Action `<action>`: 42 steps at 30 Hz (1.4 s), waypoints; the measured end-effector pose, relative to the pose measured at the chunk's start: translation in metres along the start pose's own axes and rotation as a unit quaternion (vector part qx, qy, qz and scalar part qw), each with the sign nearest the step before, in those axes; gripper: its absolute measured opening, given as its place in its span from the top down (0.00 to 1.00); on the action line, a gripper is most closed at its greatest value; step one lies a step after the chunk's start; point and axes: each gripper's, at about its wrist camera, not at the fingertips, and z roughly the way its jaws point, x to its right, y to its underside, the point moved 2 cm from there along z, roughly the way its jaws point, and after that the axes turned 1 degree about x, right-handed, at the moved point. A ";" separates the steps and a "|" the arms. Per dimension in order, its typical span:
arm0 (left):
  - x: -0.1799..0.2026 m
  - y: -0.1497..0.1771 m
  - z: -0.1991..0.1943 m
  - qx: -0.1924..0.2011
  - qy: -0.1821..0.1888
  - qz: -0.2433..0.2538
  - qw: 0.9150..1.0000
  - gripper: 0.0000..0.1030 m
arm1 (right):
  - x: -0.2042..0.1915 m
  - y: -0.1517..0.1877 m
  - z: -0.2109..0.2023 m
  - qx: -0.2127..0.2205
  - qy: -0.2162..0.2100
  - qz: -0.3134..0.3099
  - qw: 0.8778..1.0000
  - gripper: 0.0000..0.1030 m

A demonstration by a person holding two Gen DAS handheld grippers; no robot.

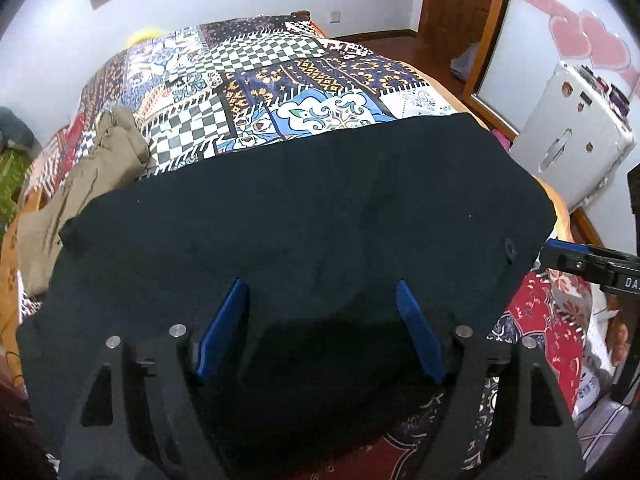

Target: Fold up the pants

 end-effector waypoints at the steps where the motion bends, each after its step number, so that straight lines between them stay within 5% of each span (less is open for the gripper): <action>1: 0.000 0.000 0.000 0.001 0.000 -0.001 1.000 0.24 | 0.000 -0.002 0.000 0.002 -0.004 0.001 1.000 0.47; 17: 0.001 0.002 0.001 0.009 -0.004 0.000 1.000 0.20 | 0.002 -0.021 0.009 0.066 -0.028 0.026 0.997 0.44; 23: 0.001 0.002 0.001 0.011 -0.004 0.000 1.000 0.20 | -0.005 -0.031 0.010 0.085 -0.032 0.011 0.996 0.76; 26: 0.001 0.003 0.001 0.011 -0.003 0.000 1.000 0.20 | -0.010 -0.033 0.008 0.096 -0.032 0.003 0.995 0.82; 33: -0.002 0.001 -0.007 0.016 0.008 -0.005 1.000 0.20 | -0.031 -0.045 -0.014 0.129 -0.033 -0.028 0.991 0.87; 42: -0.054 0.007 -0.058 0.077 -0.016 -0.052 0.996 0.20 | -0.081 -0.071 -0.040 0.179 -0.047 -0.077 0.980 0.88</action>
